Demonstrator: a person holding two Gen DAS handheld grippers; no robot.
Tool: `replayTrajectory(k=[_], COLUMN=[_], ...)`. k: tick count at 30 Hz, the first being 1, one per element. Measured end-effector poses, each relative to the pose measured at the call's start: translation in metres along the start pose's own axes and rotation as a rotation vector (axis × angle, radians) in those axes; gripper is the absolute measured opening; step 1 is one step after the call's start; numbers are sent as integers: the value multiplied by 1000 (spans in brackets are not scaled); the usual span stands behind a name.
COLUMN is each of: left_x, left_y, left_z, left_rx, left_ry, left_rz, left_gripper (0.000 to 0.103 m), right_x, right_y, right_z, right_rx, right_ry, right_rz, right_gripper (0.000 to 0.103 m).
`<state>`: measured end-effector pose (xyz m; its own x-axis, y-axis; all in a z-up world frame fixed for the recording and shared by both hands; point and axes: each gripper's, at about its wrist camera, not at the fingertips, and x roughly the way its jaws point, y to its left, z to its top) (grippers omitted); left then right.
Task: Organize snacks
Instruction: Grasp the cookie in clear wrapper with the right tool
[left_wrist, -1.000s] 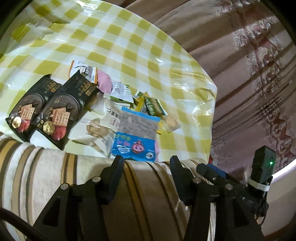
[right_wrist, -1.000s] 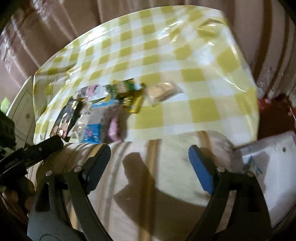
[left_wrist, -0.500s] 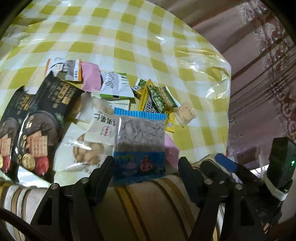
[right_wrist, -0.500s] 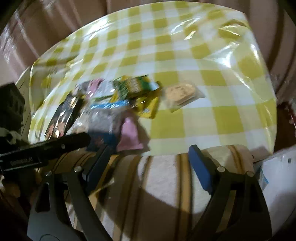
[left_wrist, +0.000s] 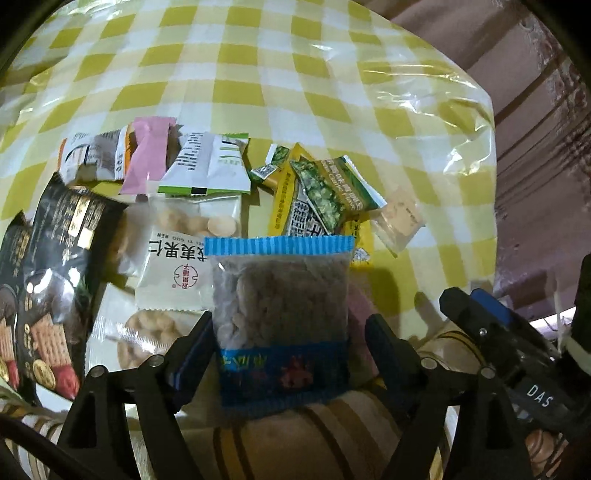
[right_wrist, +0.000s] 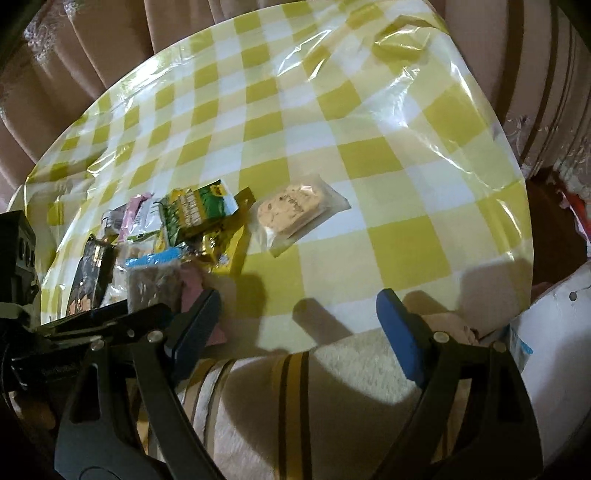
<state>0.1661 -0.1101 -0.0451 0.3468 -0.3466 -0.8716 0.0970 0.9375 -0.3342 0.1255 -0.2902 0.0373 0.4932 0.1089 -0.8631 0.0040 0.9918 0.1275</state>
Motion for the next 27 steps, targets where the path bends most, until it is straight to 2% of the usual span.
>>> replayTrajectory(k=[1,2,7,15,20,27], left_x=[1,2,0,-21,-26,-35], left_y=[-2,-4,1,12,20,26], left_z=[1,1,-1,-13,-14,-20], left_rx=[8,17,6,-23,-41,-54], left_ry=[-3,-8,-38,-134,-152,-169], left_rz=[13,32,21,-28,-61,-88], left_gripper=[77,68,60,59,59,59], right_x=[2,4,12,32,39,57], right_y=[0,0,2,7,3,18], right_z=[1,3,11,28,37,47], right_rx=[1,3,4,6,65,3], right_ry=[2,2,-4,5,-3,32], right_rz=[-3,-8,-33,-81,-89,-111], right_gripper=[88,88,88,88,88,88])
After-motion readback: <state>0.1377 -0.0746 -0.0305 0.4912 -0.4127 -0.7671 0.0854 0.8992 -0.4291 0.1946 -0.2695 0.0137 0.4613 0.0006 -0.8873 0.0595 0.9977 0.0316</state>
